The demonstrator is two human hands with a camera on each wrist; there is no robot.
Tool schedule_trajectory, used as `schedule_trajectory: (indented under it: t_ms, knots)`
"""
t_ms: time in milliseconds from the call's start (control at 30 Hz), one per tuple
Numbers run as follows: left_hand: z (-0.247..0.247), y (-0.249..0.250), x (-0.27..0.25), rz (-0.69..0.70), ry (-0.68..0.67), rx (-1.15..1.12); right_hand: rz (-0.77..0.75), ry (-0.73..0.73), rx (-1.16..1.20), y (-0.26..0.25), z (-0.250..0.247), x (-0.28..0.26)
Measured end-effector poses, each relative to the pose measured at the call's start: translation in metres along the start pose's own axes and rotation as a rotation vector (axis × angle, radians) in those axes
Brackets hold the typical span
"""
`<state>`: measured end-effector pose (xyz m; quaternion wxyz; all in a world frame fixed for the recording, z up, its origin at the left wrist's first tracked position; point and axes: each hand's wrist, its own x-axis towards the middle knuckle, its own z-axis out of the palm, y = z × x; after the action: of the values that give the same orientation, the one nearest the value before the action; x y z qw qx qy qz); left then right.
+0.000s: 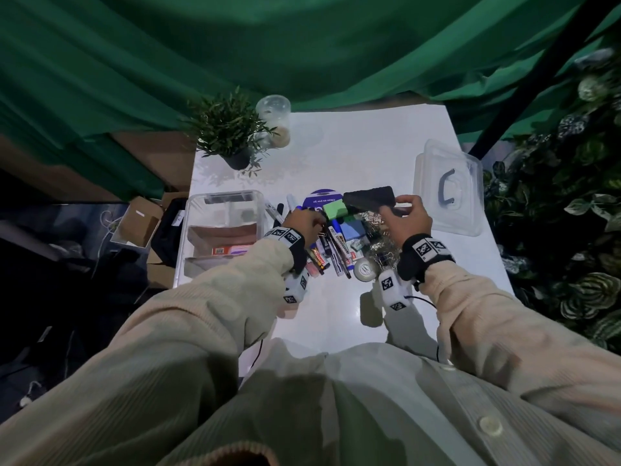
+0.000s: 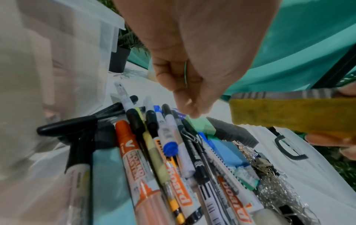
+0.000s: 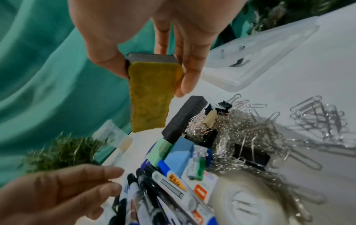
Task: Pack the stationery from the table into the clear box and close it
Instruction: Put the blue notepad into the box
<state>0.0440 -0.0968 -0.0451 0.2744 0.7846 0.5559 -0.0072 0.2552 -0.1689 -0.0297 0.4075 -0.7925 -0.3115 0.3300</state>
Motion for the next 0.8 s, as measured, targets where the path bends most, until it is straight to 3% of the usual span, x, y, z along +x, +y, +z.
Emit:
schedule_trajectory:
  t_ms: [200, 300, 400, 500, 567, 667, 800]
  knots:
    - [-0.018, -0.001, -0.007, 0.229, 0.163, 0.120, 0.134, -0.276, 0.118, -0.029, 0.019, 0.009]
    - [-0.042, -0.015, -0.012, 0.247, 0.260, -0.106, 0.175, -0.357, 0.179, -0.050, 0.035, 0.010]
    - [-0.072, -0.041, -0.025, 0.156, 0.271, -0.361, 0.153, -0.486, 0.167, -0.064, 0.056, 0.004]
    - [-0.098, -0.076, -0.045, 0.036, 0.225, -0.436, 0.130, -0.628, 0.161, -0.082, 0.078, -0.014]
    - [-0.110, -0.100, -0.061, -0.009, 0.221, -0.444, 0.060, -0.731, 0.098, -0.089, 0.095, -0.027]
    - [-0.120, -0.131, -0.086, -0.071, 0.218, -0.494, -0.168, -0.840, -0.116, -0.090, 0.123, -0.048]
    - [-0.121, -0.167, -0.108, -0.093, 0.206, -0.350, -0.390, -0.781, -0.308, -0.090, 0.146, -0.065]
